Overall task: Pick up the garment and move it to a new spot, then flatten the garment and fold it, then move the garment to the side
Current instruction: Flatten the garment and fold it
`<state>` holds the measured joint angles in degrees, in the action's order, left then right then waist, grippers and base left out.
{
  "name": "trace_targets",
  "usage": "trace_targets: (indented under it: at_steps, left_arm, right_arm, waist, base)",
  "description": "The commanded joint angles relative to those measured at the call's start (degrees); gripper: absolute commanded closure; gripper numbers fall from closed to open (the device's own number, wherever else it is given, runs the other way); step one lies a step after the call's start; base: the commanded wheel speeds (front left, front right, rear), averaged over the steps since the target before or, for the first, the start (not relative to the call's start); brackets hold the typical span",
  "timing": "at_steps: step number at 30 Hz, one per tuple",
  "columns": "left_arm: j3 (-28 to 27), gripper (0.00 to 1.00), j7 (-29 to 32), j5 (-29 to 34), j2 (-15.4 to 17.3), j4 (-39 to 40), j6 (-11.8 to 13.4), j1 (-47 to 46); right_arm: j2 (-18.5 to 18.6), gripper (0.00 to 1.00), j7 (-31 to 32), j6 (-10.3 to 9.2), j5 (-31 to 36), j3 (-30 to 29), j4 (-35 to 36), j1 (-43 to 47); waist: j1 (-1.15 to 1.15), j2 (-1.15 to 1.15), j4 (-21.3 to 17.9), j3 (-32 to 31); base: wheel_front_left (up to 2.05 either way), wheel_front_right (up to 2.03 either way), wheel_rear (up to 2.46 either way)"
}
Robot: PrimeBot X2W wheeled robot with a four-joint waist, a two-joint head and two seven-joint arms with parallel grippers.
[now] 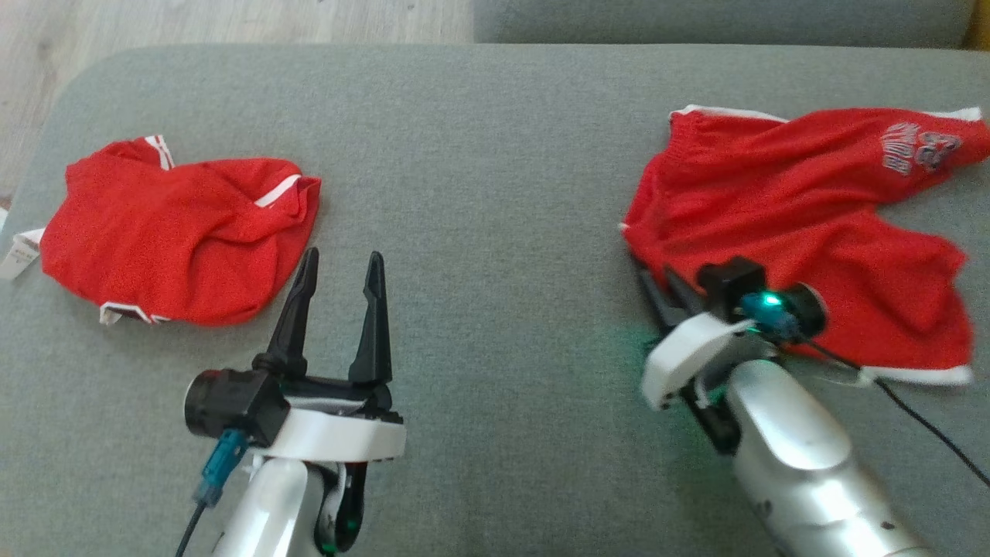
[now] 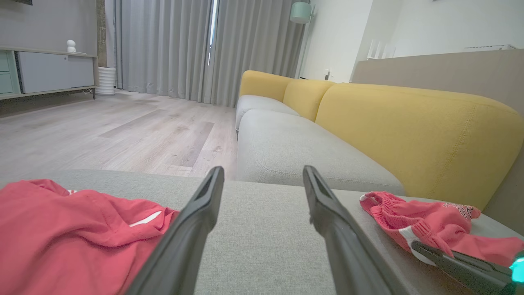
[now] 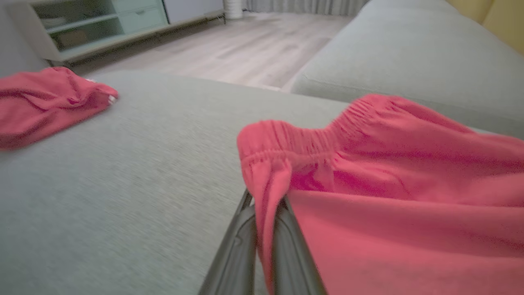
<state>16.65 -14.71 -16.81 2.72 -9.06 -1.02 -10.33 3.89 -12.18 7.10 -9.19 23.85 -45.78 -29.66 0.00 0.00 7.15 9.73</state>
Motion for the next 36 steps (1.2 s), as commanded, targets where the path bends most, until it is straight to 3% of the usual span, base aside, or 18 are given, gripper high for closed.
trace_targets:
  at_steps: [1, 9, 13, 19, 26, 27, 28, 36]
  left_arm:
    - [-1.8, 0.0, -0.3, 0.0, 0.2, 1.5, 0.1, -1.9]
    - [-2.0, 0.0, -0.3, -0.2, 0.2, 1.4, 0.0, -1.1]
    - [-2.1, 0.0, -0.3, -0.2, 0.2, 1.5, 0.0, -0.8]
    - [-1.9, 0.0, -0.3, -0.2, 0.2, 1.9, -0.2, -1.3]
    - [-1.1, 0.0, -0.3, -0.6, 0.2, 1.7, -0.1, -2.0]
    - [-1.1, 0.0, -0.3, -0.6, 0.2, 1.7, -0.1, -2.0]
    - [-1.0, 0.0, -0.3, -0.7, 0.2, 1.6, 0.0, -2.1]
    - [-1.8, 0.0, -0.3, -0.5, 0.2, 1.4, 0.1, -2.1]
  right_arm:
    - [-1.0, 1.0, -1.0, 0.39, -2.1, 3.5, 3.3, -1.7]
    - [-1.0, 1.0, 1.1, 0.39, -14.4, 16.7, 14.2, -0.8]
    - [-1.0, 1.0, 3.8, 0.39, -17.5, 18.0, 16.0, -0.3]
    - [1.3, 1.0, 8.4, 0.39, -19.0, 15.1, 11.6, -1.9]
    - [1.9, 1.0, 9.2, 0.39, -17.7, 13.5, 2.4, -4.7]
    - [1.8, 0.58, 9.0, 0.39, -17.3, 13.4, 1.2, -5.1]
    - [1.7, 0.0, 8.4, 0.39, -16.7, 13.4, 0.2, -5.5]
    - [0.6, 0.0, 2.8, 0.39, -11.6, 13.7, -4.9, -7.6]
  waist:
    - [0.0, 0.0, -0.5, -0.5]
    - [0.0, 0.0, -1.3, -2.1]
    - [0.0, 0.0, -1.3, -2.1]
    - [0.0, 0.0, -0.5, -0.8]
    - [0.0, 0.0, 0.6, 0.2]
    - [0.0, 0.0, 0.7, 0.2]
    - [0.0, 0.0, 0.8, 0.3]
    - [0.0, 0.0, -0.3, 0.2]
  base:
    - [0.0, 0.0, 0.0]
    - [0.0, 0.0, 0.0]
    - [0.0, 0.0, 0.0]
    - [0.0, 0.0, 0.0]
    - [0.0, 0.0, 0.0]
    - [0.0, 0.0, 0.0]
    - [0.0, 0.0, 0.0]
    - [0.0, 0.0, 0.0]
